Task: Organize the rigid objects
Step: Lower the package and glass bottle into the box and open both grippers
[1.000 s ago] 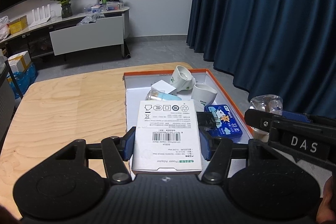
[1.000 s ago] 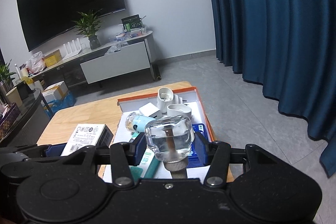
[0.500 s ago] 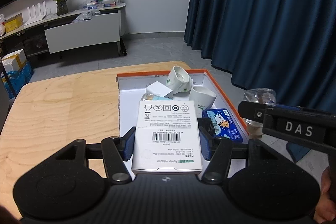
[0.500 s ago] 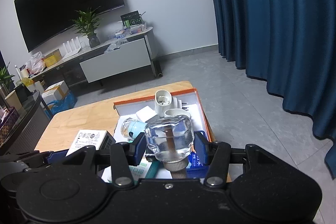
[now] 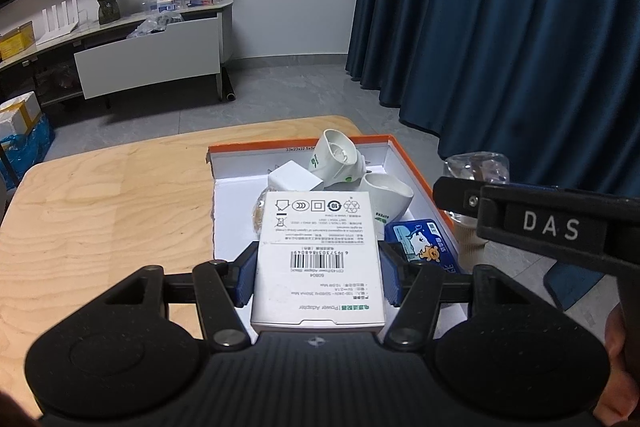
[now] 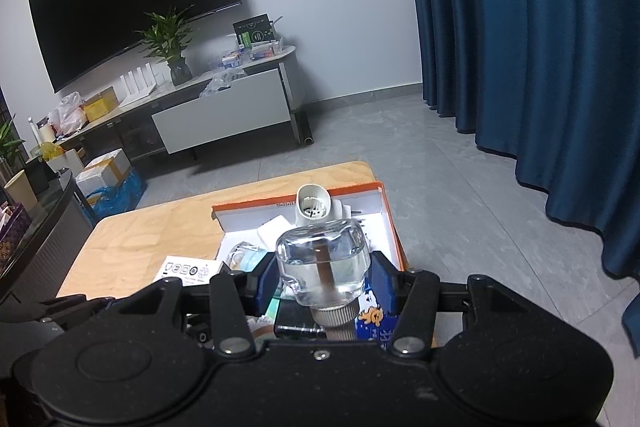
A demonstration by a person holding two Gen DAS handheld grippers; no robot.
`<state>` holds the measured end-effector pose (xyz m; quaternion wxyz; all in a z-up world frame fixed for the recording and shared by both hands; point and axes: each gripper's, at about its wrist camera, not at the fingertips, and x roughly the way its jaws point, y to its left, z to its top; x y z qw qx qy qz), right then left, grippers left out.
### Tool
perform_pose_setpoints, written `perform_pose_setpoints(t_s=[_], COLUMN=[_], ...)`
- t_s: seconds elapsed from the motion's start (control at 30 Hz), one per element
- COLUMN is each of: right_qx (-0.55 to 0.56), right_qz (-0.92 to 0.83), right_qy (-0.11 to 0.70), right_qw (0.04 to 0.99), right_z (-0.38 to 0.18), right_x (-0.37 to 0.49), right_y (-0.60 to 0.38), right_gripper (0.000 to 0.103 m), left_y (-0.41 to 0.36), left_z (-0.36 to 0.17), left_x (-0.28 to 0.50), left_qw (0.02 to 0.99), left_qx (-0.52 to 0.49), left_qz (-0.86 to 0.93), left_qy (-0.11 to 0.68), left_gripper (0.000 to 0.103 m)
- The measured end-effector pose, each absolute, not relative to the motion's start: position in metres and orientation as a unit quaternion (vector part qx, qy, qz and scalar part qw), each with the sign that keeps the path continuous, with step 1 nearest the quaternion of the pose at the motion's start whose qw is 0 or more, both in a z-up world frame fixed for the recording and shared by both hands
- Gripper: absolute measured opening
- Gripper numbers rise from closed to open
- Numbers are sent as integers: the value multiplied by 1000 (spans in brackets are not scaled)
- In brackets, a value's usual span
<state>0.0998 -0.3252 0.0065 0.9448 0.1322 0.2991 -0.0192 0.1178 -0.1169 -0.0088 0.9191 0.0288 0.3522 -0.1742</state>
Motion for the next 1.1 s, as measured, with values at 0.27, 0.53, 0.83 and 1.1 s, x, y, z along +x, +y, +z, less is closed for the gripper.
perform_pose_setpoints(t_s=[0.27, 0.53, 0.83, 1.1], right_qx=[130, 132, 153, 200], right_qz=[-16, -10, 14, 10], right_qy=[305, 306, 325, 300], right_qw=[943, 943, 933, 933], right_z=[4, 10, 9, 7], right_x=[115, 138, 173, 175], right_y=[-324, -329, -334, -346], right_gripper=[60, 60, 61, 68], left_y=[-120, -126, -132, -133], left_z=[-11, -15, -24, -31], left_x=[131, 145, 156, 160], left_qw=[917, 914, 908, 903], left_qx=[28, 25, 23, 20], left_qz=[-175, -179, -189, -193], left_qy=[358, 363, 374, 384], left_gripper=[60, 60, 60, 60])
